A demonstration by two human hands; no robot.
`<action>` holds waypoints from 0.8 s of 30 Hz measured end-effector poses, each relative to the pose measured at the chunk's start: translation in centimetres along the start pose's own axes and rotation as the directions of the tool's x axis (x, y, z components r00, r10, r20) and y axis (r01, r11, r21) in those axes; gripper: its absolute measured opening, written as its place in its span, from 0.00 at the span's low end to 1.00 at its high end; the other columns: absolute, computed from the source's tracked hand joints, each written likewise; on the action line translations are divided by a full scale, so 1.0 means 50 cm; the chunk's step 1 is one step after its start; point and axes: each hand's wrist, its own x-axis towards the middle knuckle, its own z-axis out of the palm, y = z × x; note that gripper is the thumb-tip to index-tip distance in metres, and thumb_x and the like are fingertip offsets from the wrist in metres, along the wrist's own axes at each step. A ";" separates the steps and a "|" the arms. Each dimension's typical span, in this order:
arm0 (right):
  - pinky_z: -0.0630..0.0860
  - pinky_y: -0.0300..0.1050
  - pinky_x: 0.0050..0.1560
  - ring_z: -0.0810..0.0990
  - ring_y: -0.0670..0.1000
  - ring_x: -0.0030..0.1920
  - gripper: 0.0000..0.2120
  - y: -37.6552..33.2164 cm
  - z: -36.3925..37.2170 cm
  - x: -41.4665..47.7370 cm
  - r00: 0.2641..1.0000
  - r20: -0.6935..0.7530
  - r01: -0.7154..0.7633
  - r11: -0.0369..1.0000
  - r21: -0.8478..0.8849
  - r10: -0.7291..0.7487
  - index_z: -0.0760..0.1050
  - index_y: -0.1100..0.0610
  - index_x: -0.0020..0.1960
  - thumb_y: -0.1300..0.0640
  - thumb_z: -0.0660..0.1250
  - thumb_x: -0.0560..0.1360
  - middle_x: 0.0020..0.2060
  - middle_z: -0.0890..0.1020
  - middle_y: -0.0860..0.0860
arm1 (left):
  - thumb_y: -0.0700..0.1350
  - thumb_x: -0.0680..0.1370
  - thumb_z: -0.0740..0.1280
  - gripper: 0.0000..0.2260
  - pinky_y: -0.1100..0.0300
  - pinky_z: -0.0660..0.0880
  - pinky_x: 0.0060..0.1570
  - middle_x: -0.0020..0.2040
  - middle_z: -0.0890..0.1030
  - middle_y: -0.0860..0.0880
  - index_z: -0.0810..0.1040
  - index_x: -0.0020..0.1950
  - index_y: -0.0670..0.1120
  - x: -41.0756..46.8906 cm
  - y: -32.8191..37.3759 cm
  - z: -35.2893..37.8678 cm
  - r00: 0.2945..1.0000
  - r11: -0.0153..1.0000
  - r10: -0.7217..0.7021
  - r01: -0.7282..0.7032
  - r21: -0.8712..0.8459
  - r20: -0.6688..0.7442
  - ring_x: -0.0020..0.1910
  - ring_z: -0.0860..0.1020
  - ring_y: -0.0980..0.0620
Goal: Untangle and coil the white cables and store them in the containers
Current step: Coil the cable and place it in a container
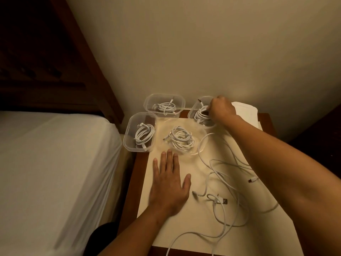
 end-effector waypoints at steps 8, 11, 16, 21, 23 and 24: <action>0.76 0.52 0.48 0.78 0.65 0.54 0.10 -0.004 0.005 -0.020 0.994 -0.102 0.049 0.999 0.005 -0.049 0.81 0.62 0.53 0.60 0.66 0.76 0.53 0.80 0.61 | 0.64 0.82 0.44 0.36 0.41 0.40 0.80 0.83 0.36 0.45 0.41 0.84 0.45 -0.001 0.000 -0.002 1.000 1.000 -0.002 0.002 -0.016 -0.010 0.81 0.34 0.48; 0.74 0.52 0.55 0.77 0.65 0.58 0.18 -0.018 0.003 -0.036 0.993 -0.060 0.099 0.995 -0.005 -0.099 0.80 0.64 0.56 0.52 0.60 0.80 0.56 0.81 0.64 | 0.64 0.82 0.44 0.36 0.41 0.41 0.80 0.83 0.36 0.45 0.40 0.84 0.45 -0.001 -0.003 -0.001 1.000 1.000 0.000 0.000 -0.015 -0.016 0.81 0.34 0.48; 0.68 0.53 0.66 0.72 0.64 0.66 0.18 -0.022 0.019 -0.051 0.989 -0.006 0.145 0.981 -0.126 -0.147 0.79 0.62 0.62 0.52 0.59 0.81 0.62 0.78 0.63 | 0.64 0.83 0.44 0.35 0.41 0.41 0.80 0.83 0.36 0.46 0.40 0.84 0.46 -0.002 -0.002 0.001 1.000 1.000 0.000 0.000 -0.005 -0.021 0.82 0.34 0.48; 0.68 0.54 0.64 0.76 0.63 0.61 0.15 -0.040 0.000 -0.070 0.983 0.074 0.176 0.975 -0.134 -0.168 0.80 0.59 0.59 0.56 0.60 0.79 0.59 0.80 0.61 | 0.64 0.82 0.44 0.35 0.42 0.40 0.80 0.83 0.34 0.46 0.39 0.83 0.46 -0.002 -0.001 -0.001 1.000 1.000 -0.001 0.001 0.002 -0.016 0.81 0.33 0.48; 0.67 0.57 0.65 0.76 0.62 0.61 0.15 -0.037 0.001 -0.076 0.976 0.122 0.197 0.973 -0.117 -0.183 0.80 0.57 0.59 0.56 0.59 0.78 0.58 0.81 0.60 | 0.64 0.82 0.44 0.35 0.42 0.40 0.80 0.83 0.35 0.46 0.40 0.84 0.46 -0.001 -0.002 0.000 1.000 1.000 -0.002 0.002 0.001 -0.016 0.81 0.34 0.48; 0.66 0.58 0.66 0.75 0.63 0.62 0.15 -0.036 0.000 -0.080 0.974 0.133 0.202 0.971 -0.125 -0.185 0.79 0.57 0.59 0.56 0.59 0.77 0.59 0.80 0.60 | 0.63 0.82 0.44 0.35 0.41 0.41 0.80 0.83 0.36 0.45 0.40 0.84 0.45 -0.001 -0.003 0.002 1.000 1.000 -0.003 0.003 0.004 -0.015 0.82 0.34 0.48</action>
